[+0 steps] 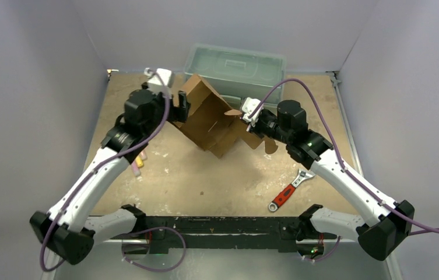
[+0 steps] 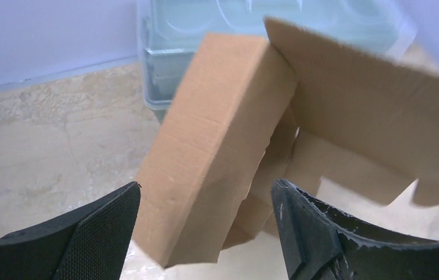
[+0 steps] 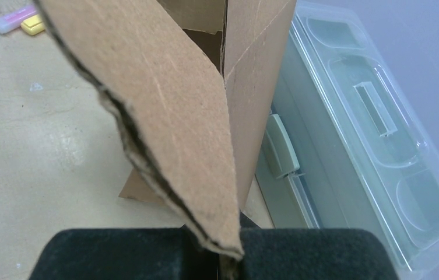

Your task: Fold the paper box

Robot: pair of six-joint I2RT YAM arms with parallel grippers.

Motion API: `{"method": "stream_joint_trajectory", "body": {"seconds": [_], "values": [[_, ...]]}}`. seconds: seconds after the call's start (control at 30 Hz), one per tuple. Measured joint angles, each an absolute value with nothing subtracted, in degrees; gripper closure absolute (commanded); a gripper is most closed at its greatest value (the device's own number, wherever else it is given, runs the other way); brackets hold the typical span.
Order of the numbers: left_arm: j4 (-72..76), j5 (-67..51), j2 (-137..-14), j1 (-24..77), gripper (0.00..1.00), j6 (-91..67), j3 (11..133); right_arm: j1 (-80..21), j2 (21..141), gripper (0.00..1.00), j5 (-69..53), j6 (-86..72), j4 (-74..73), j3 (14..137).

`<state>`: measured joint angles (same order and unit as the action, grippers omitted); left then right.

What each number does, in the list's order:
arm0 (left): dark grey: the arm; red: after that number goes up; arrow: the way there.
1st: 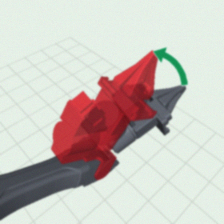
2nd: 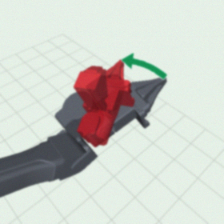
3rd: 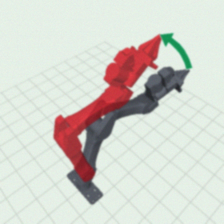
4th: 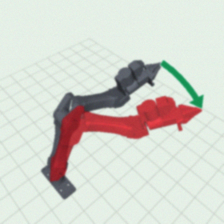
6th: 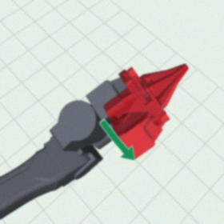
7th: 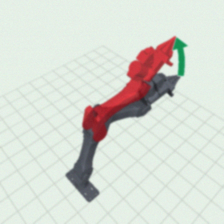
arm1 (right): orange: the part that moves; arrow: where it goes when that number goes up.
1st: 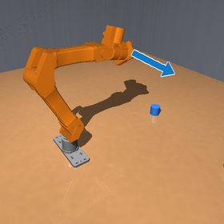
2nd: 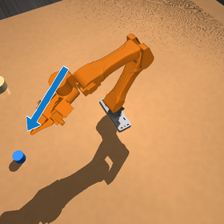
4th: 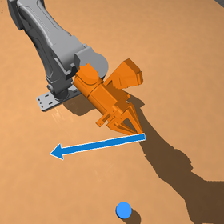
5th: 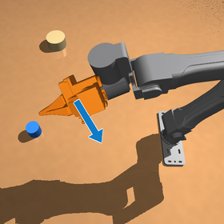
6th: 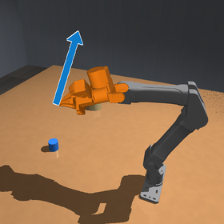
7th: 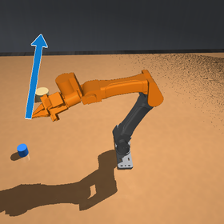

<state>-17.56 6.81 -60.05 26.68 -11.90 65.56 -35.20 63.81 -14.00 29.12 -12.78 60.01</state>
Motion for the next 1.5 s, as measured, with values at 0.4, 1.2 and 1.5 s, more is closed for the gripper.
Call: {"method": "stream_joint_trajectory", "body": {"seconds": [0.4,1.2,1.5], "values": [[-16.93,18.31,-73.45,32.51,0.41,9.52,66.35,-35.20,64.40,1.00,-14.48,29.08,-12.82,60.01],[-4.40,29.36,-76.14,32.82,0.94,22.00,63.77,-34.54,65.32,1.00,-21.52,27.33,-14.72,61.28],[-7.25,27.20,-73.93,32.75,0.95,24.69,63.07,-33.12,67.13,0.57,-27.40,25.89,-20.69,67.26]]}}
